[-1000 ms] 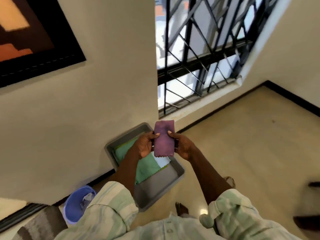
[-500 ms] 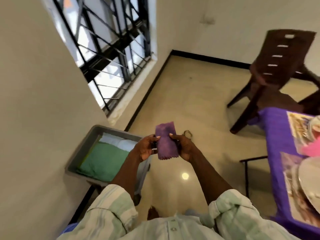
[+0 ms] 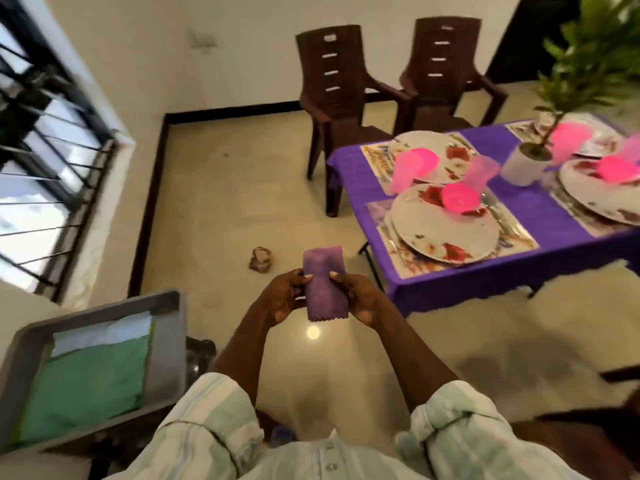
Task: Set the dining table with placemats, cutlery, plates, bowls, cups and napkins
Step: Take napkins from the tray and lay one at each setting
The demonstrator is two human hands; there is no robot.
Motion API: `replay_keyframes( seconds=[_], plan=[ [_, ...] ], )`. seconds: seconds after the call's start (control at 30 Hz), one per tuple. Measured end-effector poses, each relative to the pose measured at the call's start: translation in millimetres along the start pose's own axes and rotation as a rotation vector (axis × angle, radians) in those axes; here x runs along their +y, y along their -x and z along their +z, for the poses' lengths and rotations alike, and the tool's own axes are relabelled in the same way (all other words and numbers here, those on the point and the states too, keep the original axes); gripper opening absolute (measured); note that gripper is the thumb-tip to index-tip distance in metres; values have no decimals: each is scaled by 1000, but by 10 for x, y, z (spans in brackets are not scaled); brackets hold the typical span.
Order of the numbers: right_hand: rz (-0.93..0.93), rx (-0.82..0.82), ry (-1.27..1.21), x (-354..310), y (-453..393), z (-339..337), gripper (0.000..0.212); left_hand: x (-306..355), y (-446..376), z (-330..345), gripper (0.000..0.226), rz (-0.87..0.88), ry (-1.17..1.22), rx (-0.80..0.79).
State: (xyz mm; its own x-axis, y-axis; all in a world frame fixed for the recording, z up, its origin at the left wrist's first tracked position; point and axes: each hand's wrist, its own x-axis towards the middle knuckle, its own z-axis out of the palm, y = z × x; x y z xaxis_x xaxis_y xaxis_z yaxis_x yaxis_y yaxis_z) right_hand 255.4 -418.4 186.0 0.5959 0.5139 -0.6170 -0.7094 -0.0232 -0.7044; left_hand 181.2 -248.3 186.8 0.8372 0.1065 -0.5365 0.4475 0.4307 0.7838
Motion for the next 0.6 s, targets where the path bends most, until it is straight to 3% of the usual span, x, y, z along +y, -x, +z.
replay_keyframes(
  seconds=[0.13,0.33,0.43,0.6],
  plan=[
    [-4,121,-105,92,435,-751,43,-348,-54,731,38,-69,-68,-97],
    [-54,233,-250,113,869,-1532,46,-583,-164,1600,35,-107,-183,-223],
    [-81,300,-334,65,903,-1805,61,-581,-322,1950,29,-136,-201,-258],
    [-95,385,-320,-207,826,-2279,39,-550,-822,2425,14,-188,-181,-274]
  ],
)
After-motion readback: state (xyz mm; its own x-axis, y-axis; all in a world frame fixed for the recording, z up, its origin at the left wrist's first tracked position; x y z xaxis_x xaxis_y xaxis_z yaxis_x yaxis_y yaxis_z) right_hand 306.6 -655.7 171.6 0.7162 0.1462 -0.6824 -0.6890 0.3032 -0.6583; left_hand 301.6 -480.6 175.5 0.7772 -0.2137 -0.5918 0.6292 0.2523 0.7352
